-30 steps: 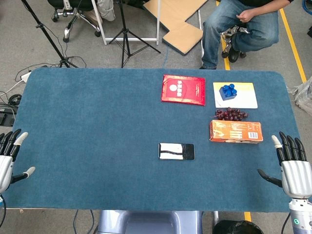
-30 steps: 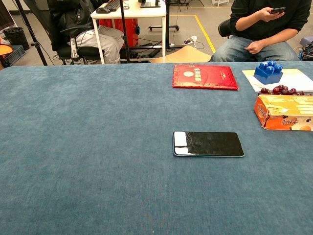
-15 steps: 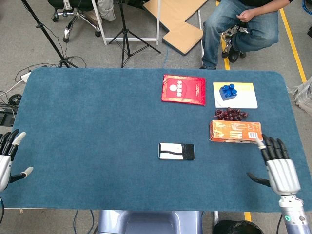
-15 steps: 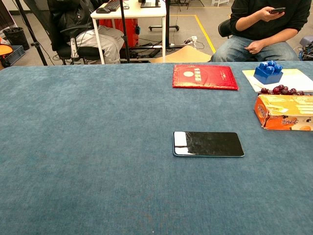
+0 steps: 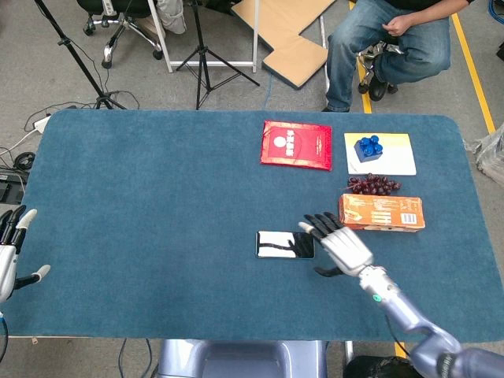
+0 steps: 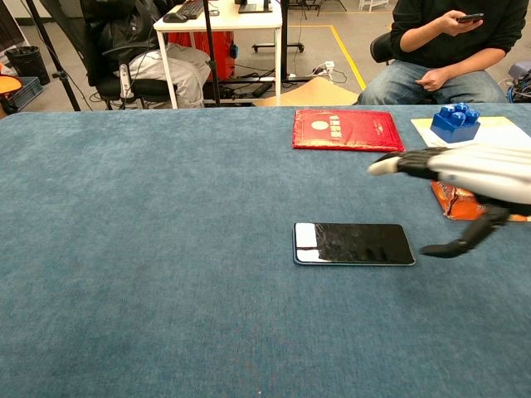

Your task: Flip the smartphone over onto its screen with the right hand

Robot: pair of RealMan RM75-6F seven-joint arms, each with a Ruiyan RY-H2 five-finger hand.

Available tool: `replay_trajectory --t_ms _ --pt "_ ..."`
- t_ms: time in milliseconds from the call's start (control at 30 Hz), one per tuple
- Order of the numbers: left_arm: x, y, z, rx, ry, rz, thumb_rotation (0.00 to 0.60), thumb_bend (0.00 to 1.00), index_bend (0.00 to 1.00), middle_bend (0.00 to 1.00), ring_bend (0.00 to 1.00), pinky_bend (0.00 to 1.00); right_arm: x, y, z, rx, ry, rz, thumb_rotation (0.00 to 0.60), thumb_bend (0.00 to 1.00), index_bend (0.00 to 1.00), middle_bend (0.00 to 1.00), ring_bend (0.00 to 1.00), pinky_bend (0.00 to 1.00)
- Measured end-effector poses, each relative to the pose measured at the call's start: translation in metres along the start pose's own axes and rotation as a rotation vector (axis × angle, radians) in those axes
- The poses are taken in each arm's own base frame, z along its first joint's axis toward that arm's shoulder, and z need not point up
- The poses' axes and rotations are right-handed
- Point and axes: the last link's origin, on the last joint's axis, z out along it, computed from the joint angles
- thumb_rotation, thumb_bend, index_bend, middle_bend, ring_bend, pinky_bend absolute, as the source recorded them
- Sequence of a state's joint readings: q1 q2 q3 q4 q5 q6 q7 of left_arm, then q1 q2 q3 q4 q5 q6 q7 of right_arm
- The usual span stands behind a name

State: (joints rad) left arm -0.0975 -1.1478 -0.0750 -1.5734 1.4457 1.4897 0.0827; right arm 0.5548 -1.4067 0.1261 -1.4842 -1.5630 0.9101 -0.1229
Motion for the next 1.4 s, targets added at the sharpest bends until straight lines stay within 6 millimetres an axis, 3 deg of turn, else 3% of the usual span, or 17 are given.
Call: replay_trajectory --t_ms 200,433,1067,1400 --pt "-0.005 -0.002 0.007 0.023 -0.02 0.013 0.6 0.0 0.0 0.0 0.0 0.0 -0.011 -0.023 0.04 0.03 -0.031 -0.039 0.6 0.17 0.06 0.04 0.0 0.03" --pt "-0.009 -0.003 0.012 0.043 -0.03 0.023 0.6 0.0 0.0 0.0 0.0 0.0 -0.027 -0.034 0.061 0.028 -0.053 -0.079 0.6 0.17 0.07 0.06 0.0 0.04" --pt "-0.01 0.0 0.012 0.041 -0.034 0.024 0.6 0.0 0.0 0.0 0.0 0.0 -0.043 -0.034 0.073 0.007 -0.08 -0.131 0.6 0.19 0.11 0.14 0.05 0.06" --pt "-0.01 -0.001 0.012 0.042 -0.034 0.019 0.6 0.0 0.0 0.0 0.0 0.0 -0.046 -0.035 0.077 -0.001 -0.06 -0.178 0.6 0.22 0.16 0.2 0.12 0.13"
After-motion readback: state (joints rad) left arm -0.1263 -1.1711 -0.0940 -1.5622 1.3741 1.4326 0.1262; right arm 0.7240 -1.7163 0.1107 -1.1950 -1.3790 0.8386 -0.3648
